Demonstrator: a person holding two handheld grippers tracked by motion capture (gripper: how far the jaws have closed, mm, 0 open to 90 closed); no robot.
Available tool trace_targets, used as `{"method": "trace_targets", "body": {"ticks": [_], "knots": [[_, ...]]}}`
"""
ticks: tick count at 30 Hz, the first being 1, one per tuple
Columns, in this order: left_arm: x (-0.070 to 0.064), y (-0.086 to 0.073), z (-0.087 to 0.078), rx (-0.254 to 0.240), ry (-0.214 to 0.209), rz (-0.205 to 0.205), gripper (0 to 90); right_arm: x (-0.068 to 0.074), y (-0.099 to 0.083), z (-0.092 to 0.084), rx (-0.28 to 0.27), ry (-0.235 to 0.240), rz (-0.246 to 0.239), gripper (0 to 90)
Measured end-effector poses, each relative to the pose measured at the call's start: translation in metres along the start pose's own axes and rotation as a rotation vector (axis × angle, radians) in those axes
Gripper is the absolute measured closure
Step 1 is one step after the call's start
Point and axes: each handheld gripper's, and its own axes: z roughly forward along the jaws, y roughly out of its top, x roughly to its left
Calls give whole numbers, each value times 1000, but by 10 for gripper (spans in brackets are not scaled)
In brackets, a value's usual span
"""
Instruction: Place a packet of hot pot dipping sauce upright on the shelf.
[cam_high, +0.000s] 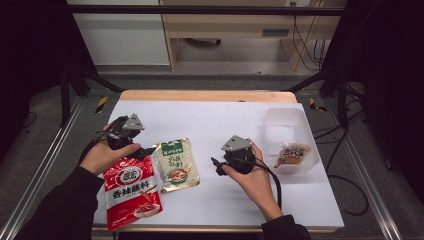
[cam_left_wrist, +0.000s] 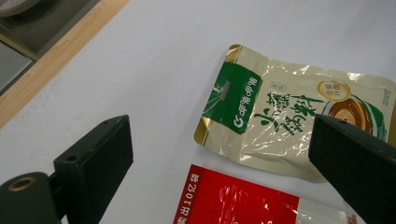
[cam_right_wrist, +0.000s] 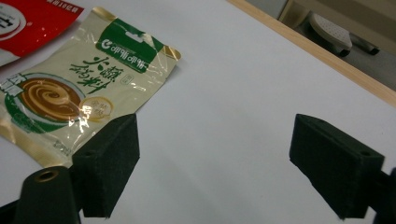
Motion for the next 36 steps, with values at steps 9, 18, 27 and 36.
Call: {"method": "trace_targets", "body": {"ticks": [9,18,27,36], "knots": [[7,3,24,22,-20,-23,68,0,-21,2,-10,-13,60,127],[17,-1,51,78,-50,-18,131,4,-23,6,20,-11,39,123],[25,-7,67,116,-63,-17,184,6,-25,9,43,12,37,123],[24,-11,76,117,-78,-24,225,7,-26,12,62,31,34,123]]}}
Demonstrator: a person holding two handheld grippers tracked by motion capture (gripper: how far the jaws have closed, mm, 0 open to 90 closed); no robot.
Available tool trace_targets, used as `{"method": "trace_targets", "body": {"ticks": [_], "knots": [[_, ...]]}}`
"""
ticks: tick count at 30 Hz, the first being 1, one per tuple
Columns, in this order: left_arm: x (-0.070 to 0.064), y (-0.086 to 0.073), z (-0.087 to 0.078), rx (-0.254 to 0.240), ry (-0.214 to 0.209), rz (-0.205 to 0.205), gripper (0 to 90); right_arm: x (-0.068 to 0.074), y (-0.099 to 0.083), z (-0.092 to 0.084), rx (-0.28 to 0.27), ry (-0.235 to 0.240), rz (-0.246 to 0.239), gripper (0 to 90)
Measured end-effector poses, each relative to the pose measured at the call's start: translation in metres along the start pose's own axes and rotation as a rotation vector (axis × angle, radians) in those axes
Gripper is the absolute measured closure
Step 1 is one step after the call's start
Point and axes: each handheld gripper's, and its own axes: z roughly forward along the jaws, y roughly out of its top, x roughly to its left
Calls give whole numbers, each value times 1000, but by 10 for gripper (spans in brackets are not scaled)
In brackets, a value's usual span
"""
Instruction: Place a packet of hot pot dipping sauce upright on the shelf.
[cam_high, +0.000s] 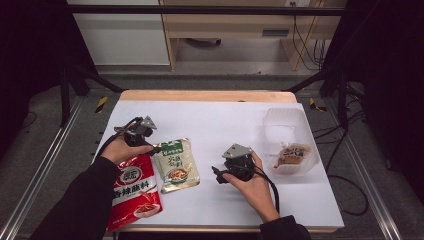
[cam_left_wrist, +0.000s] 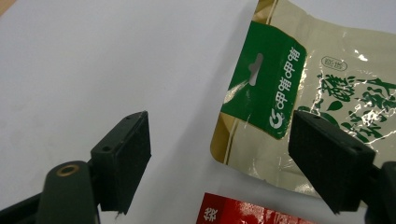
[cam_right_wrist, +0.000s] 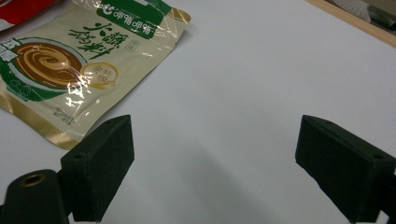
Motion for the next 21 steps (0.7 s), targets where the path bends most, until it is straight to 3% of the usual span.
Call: {"method": "trace_targets", "body": {"ticks": [12,21], "knots": [[-5,-12,12,-4,-23,-34,245,2,-1,2,18,14,-2,122],[-7,-13,18,10,-44,-29,260,1,-1,2,23,16,0,121]]}}
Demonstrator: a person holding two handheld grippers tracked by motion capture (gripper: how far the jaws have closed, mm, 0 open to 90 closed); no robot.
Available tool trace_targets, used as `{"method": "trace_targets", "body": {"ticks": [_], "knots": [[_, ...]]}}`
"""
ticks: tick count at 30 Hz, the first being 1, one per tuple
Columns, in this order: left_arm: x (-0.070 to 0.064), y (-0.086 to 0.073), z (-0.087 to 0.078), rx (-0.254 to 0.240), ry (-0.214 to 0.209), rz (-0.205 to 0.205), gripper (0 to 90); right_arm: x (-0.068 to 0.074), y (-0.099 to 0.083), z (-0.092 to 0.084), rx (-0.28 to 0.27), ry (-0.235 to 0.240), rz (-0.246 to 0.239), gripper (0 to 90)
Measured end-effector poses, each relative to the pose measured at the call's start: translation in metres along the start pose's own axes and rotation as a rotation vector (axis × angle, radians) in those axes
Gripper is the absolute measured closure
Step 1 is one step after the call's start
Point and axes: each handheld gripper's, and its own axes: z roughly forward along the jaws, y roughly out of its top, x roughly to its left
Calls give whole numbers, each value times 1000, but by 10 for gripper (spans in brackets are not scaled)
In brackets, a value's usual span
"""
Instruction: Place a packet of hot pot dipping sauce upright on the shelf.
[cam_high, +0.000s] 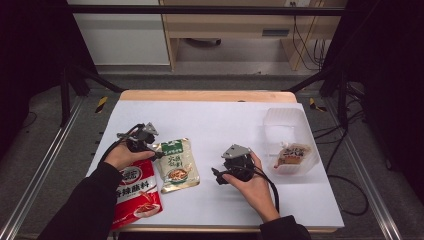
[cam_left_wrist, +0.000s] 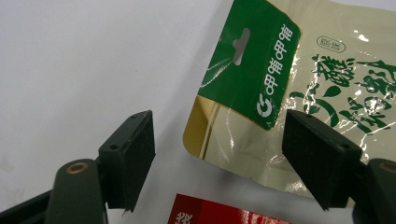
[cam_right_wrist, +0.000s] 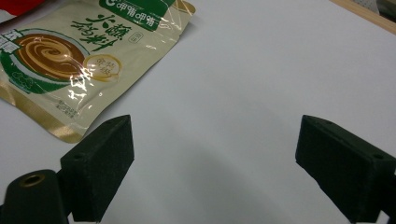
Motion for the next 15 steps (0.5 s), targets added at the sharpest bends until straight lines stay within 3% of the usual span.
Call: {"method": "trace_targets", "body": {"ticks": [5,15], "knots": [[-2,-1,1,11,-10,12,289,0,0,0,4,1,-3,121],[-9,-1,-13,-34,-37,23,376,0,-1,1,15,9,-6,117]]}}
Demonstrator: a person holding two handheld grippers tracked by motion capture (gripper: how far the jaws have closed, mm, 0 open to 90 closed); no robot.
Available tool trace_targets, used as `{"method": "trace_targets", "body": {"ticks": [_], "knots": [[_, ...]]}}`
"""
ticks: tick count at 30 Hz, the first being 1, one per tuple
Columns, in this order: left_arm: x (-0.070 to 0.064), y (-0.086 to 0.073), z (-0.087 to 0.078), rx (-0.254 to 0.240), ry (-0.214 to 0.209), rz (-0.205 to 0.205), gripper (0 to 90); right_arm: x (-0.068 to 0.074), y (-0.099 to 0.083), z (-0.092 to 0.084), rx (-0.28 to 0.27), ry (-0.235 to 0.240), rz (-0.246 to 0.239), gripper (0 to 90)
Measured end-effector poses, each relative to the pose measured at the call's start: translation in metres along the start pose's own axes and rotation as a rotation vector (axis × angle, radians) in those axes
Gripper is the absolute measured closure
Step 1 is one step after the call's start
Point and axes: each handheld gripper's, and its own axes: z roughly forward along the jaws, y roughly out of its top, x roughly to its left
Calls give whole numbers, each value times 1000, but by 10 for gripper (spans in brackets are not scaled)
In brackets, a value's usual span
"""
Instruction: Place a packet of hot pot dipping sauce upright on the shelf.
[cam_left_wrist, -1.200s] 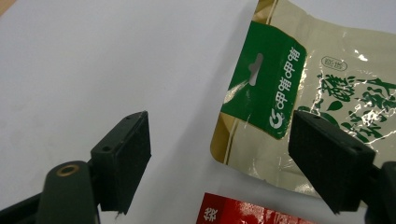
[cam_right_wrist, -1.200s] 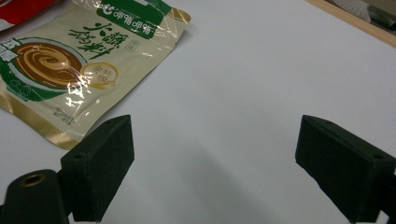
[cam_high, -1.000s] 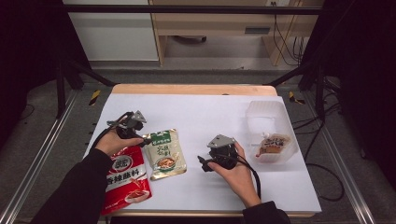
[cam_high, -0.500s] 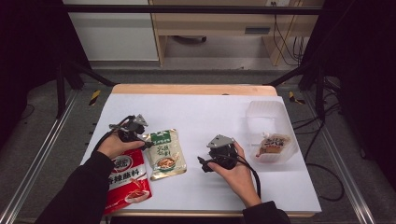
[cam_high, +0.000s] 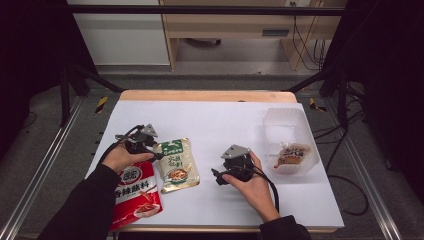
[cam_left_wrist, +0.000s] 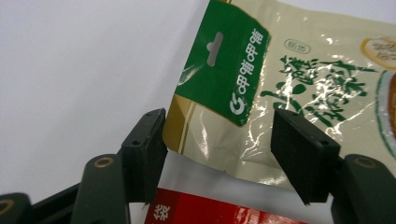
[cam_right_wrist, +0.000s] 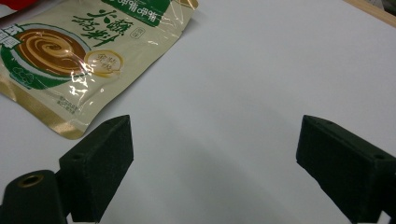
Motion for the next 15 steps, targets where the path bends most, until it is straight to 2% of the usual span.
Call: {"method": "trace_targets", "body": {"ticks": [7,13,15], "knots": [[-9,-2,-14,-35,-21,17,433,0,0,0,1,1,9,116],[-20,-6,-13,-10,-52,46,463,0,0,-2,-2,-1,9,116],[-20,-6,-10,-7,-49,36,461,0,0,-2,-3,0,12,116]]}}
